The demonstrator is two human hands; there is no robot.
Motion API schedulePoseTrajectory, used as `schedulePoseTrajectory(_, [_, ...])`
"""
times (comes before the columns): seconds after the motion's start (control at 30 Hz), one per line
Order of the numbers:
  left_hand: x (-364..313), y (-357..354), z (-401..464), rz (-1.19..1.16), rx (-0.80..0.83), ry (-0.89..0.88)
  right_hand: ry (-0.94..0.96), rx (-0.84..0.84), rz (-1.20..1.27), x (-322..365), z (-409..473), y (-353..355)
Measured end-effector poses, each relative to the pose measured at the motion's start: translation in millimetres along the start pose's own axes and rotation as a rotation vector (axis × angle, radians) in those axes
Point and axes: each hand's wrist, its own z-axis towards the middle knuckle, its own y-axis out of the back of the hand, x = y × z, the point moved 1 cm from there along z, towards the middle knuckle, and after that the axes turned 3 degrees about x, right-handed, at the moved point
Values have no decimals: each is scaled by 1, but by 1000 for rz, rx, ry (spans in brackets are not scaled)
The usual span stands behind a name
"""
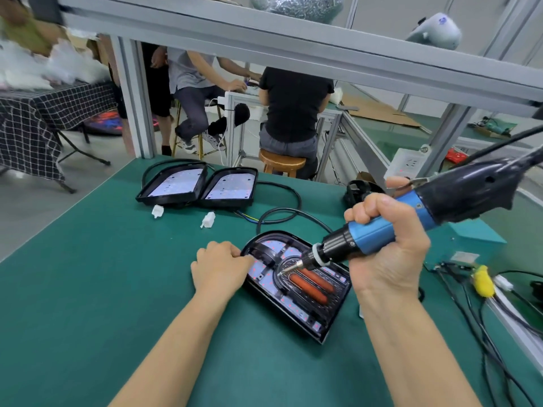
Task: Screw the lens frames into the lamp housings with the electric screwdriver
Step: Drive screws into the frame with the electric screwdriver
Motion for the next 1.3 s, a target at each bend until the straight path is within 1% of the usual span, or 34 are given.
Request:
schedulePoseTrajectory(0.13, [0,0,-3,-344,29,-20,-6,8,-29,-10,4,0])
schedulePoseTrajectory(0.2, [-2,-1,-7,-556,94,18,-5,13,-39,-14,5,-1])
schedulePoseTrajectory(0.27, [-2,-4,-9,-655,148,38,6,23,-60,-18,4,-3])
schedulePoseTrajectory(0.33, [-1,-9,-9,-644,163,20,9,40,-85,-23,3,-6])
schedulePoseTrajectory(0.43, [0,-13,-8,-523,124,-64,7,57,-110,-32,2,-11])
schedulePoseTrajectory(0.5, [0,-13,-8,-491,110,-91,4,70,-126,-37,1,-14])
schedulePoseTrajectory(0.67, [0,-13,-9,-476,102,-112,2,122,-172,-44,0,-18])
schedulePoseTrajectory(1.1, [2,-13,-7,-495,108,-120,-19,172,-246,-49,-1,-23])
schedulePoseTrajectory(1.2, [4,-12,-4,-424,91,-120,-26,193,-252,-49,0,-24])
schedulePoseTrajectory(1.3, [5,-13,0,-305,29,-128,-25,221,-259,-48,1,-23])
